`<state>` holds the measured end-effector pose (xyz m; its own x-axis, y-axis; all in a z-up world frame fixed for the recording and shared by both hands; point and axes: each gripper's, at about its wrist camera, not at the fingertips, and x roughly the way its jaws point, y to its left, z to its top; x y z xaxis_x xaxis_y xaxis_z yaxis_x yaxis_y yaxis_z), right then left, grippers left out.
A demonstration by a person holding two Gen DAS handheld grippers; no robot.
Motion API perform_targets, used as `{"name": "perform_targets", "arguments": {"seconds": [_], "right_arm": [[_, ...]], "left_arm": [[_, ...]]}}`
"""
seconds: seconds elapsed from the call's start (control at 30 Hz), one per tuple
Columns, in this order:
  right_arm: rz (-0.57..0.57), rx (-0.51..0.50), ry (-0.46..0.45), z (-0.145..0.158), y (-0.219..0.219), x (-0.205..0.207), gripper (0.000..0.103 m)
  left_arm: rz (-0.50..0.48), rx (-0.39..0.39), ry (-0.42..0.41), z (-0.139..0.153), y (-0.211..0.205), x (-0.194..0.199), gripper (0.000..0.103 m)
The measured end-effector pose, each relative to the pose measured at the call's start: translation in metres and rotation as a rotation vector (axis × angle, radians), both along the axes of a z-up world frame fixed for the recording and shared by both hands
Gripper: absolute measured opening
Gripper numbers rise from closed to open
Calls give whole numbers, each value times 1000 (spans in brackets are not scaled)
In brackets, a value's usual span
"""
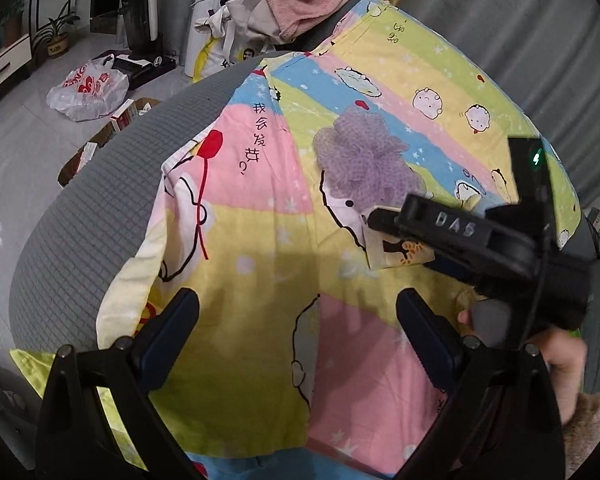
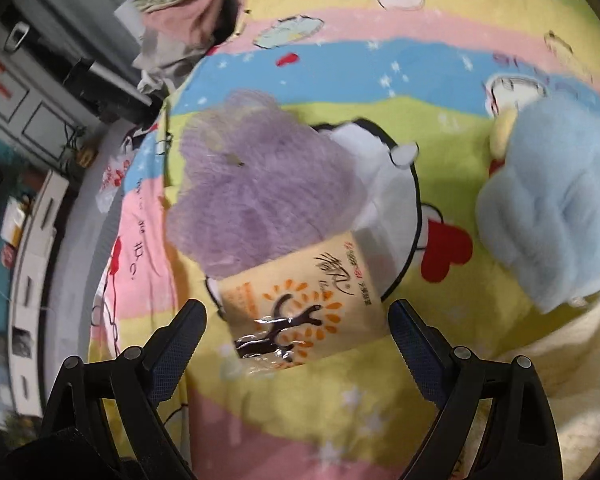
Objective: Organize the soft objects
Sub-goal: 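Grasp the tissue pack with the right gripper and lift it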
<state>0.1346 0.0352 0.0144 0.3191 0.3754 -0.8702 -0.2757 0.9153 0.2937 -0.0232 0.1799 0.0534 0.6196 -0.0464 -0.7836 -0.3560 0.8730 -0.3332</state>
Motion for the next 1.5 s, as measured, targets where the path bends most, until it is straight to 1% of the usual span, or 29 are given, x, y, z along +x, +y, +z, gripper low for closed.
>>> {"name": "perform_targets", "arguments": {"seconds": [0.03,0.07,0.1,0.13,0.17,0.27,0.3,0.4,0.53,0.63,0.73,0.83,0.97,1.03,1.07,1.1,1.17,1.27,1.37,1.43,1.5], "right_arm": [[-5,3,3,-3,-1,2,92],[-2,-5,-10,-6,-2,1,88],[7,-23,-39,-5,-2,-3,80],[9,-50,-67,-3,-2,-6,80],[2,-58,-76,-2,-4,-9,80],[-30,-29,-56,2,-14,-16,79],[-34,-20,-64,6,-16,-20,79],[-35,29,-125,32,-36,-48,79],[-51,81,-180,61,-69,-91,79],[-102,85,-205,68,-99,-124,79],[-164,54,-215,61,-128,-152,79],[-221,26,-175,45,-151,-165,79],[-318,-8,-116,20,-174,-162,79],[-343,-18,-88,9,-184,-159,80],[-353,-13,-84,6,-188,-159,82],[-360,-2,-81,3,-192,-159,87],[-363,16,-67,0,-199,-157,88],[-353,40,-72,4,-206,-159,88],[-364,70,-93,14,-218,-169,88],[-375,104,-111,20,-228,-174,88],[-392,137,-151,29,-237,-178,88]], "left_arm": [[1,0,0,0,0,0,98],[0,2,-1,0,0,-1,98],[1,4,-2,1,-1,-1,98],[0,5,-4,1,-1,-1,98],[-2,6,-7,2,-2,-2,98],[-8,16,-11,3,-7,-3,98],[-12,21,-15,4,-9,-4,98],[-33,24,-35,8,-17,-7,98],[-63,36,-47,10,-31,-11,98],[-97,48,-53,9,-47,-13,98],[-130,54,-50,7,-64,-14,98],[-174,56,-45,4,-86,-15,98],[-249,88,-40,-1,-116,-18,97],[-287,97,-37,-4,-131,-19,97],[-308,96,-35,-6,-137,-20,97],[-314,92,-33,-6,-141,-20,96],[-331,69,-28,-8,-146,-20,96],[-356,22,-40,-6,-149,-21,96],[-375,-26,-60,-3,-154,-23,95],[-406,-74,-71,-2,-160,-23,93],[-441,-119,-67,-3,-169,-24,93]]}}
